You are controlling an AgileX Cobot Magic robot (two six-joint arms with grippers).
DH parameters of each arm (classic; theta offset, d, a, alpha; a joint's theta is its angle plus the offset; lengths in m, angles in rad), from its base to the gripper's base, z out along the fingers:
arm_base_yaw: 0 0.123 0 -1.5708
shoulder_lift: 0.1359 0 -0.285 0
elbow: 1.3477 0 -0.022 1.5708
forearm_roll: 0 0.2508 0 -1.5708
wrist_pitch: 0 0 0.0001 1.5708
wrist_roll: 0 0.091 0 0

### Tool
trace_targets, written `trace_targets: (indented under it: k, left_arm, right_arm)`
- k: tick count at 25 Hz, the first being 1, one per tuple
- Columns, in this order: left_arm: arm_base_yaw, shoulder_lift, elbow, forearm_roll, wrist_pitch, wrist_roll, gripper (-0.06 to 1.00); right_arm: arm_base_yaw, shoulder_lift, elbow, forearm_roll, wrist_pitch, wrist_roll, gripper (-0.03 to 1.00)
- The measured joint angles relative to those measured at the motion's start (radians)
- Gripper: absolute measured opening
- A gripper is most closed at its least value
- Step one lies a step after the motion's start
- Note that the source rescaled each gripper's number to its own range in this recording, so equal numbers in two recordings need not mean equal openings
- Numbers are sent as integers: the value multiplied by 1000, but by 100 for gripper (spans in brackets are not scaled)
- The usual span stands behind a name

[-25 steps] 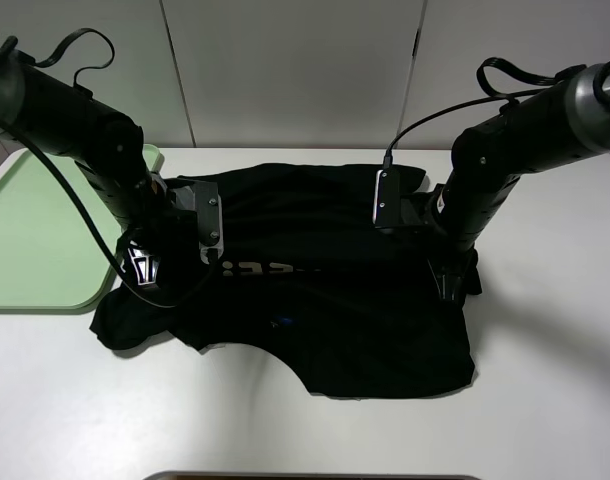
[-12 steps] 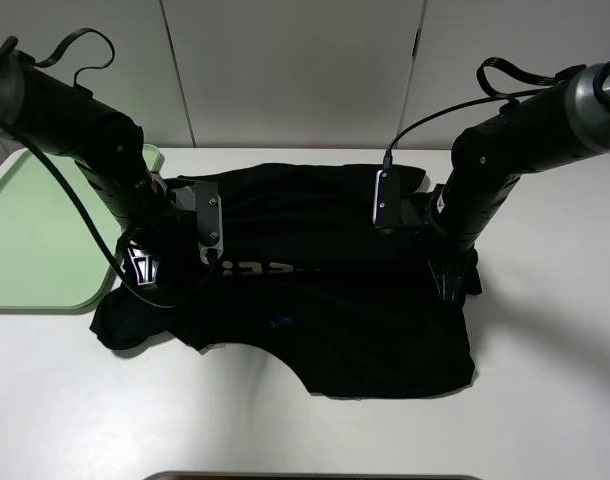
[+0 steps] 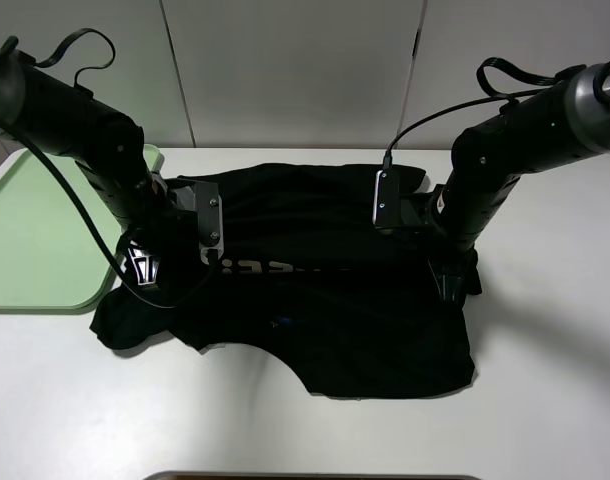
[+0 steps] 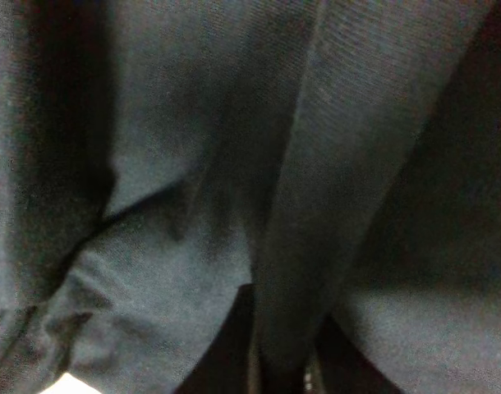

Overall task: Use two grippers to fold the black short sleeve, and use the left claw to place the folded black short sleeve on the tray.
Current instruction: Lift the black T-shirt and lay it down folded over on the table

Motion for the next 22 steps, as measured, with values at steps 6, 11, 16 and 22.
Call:
trace_targets:
  k: [6,11,16,22]
  left_arm:
    - [0,0,0,0,0,0,1]
    - [0,0,0,0,0,0,1]
    - [0,-44,0,16,-3,0,1]
    - [0,-120,0,15,-2,0,1]
  right_arm:
    - [0,0,0,0,1,0,0]
    - [0,0,0,0,1,0,0]
    - [0,-17,-1,0,9,0,0]
    - [0,-78,-1,0,37,0,0]
